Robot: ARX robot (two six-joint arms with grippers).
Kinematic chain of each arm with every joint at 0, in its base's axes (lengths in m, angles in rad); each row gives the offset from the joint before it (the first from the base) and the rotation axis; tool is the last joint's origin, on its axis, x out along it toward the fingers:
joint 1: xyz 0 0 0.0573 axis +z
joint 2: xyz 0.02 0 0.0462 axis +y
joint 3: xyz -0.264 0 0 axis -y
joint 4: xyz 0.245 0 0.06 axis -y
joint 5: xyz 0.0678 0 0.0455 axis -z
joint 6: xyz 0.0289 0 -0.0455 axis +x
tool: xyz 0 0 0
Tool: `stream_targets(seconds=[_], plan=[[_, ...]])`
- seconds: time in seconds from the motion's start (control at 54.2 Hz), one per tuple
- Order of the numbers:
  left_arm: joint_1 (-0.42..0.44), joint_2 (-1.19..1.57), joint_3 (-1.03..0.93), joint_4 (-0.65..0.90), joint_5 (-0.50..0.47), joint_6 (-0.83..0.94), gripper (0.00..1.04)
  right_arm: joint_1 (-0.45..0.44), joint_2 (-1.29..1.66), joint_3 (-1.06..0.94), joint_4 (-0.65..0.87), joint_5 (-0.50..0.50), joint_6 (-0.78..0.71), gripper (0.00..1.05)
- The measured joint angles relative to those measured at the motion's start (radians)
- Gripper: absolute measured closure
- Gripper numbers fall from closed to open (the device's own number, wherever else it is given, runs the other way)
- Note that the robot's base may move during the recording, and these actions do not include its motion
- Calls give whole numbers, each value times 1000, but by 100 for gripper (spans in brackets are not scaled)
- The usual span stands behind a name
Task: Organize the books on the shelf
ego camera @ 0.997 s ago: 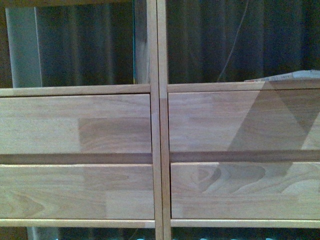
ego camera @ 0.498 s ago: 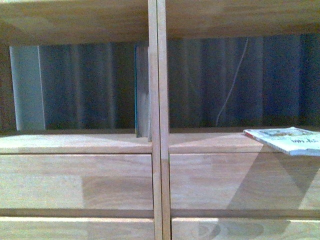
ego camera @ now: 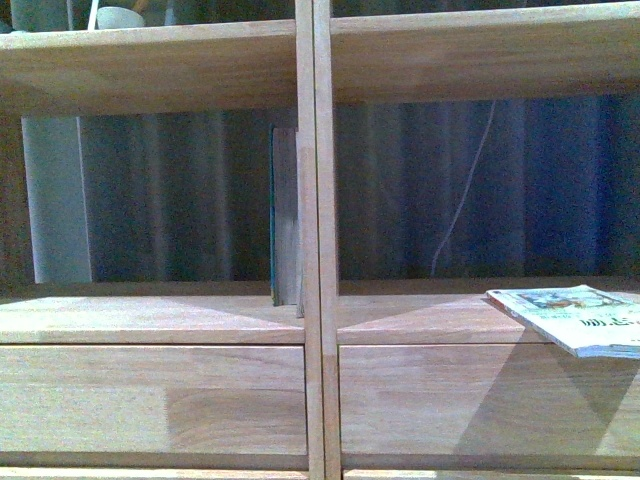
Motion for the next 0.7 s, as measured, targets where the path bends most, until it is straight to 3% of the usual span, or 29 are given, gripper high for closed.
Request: stream_targets(seconds=[0.166,0.203,0.369,0.48,0.701], plan=[[0,0,0,0,0,0,7,-101,175,133,-8,-196,233,7],[0,0,0,0,0,0,7,-139,244,177,-21,-293,331,7],[0,0,0,0,0,0,7,-223,455,352,-52,-541,588,7],[0,0,0,0,0,0,7,-236,564,467,-70,-645,702,7],[0,0,0,0,0,0,7,-219,748,713,-106,-758,907,7]])
